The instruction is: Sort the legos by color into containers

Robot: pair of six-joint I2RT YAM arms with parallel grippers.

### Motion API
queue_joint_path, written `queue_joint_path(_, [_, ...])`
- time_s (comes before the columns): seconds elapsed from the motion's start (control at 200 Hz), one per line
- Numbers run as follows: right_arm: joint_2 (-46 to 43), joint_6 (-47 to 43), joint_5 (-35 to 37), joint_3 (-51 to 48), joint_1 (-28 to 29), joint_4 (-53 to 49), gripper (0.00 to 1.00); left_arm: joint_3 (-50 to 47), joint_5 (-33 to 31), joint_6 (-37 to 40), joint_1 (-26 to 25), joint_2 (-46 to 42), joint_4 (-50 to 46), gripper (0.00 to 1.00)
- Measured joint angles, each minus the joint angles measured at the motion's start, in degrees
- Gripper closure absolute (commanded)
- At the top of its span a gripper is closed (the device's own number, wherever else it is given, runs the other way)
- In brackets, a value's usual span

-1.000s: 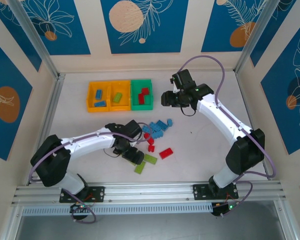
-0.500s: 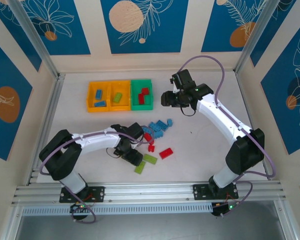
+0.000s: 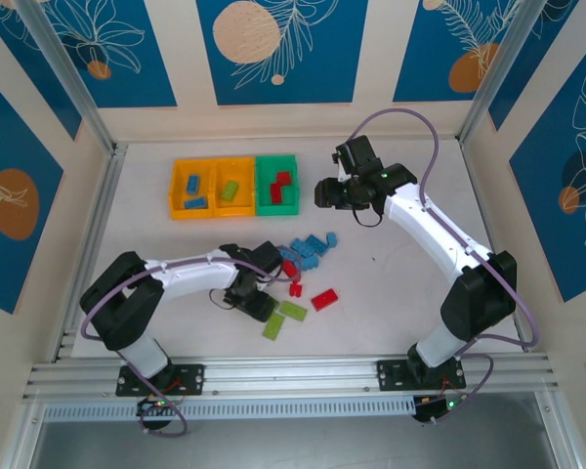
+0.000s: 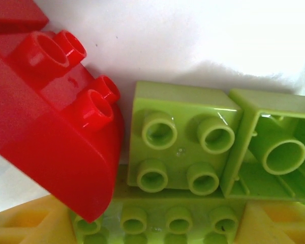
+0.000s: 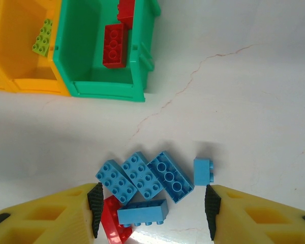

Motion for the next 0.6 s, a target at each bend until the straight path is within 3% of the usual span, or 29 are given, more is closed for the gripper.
queue_joint_path(0.235, [-0.81,1.09,-1.81,0.00,-0.07,-0.02,0.41,-0.39,-5.20,0.61,0.96,-12.22,-0.76,0.46])
queue_joint_path(0.355, [-2.69,2.19,-2.54,-0.07,-0.11,0.09,0.41,5.73,-6.56,1.33,6.38,-16.35,-1.97,0.46])
queue_joint_path(0.475, [-4.87,3.26,-3.04,-0.52,-0.22,0.72,0.41,16.85,-6.75,2.10,15.87,-11.02,-0.68,0.45])
queue_joint_path(0.6, [-5.33,3.91,-3.56,-0.55,-0.39,0.83,0.41,31.95,-6.73,2.16,23.54,1.62,0.68,0.45])
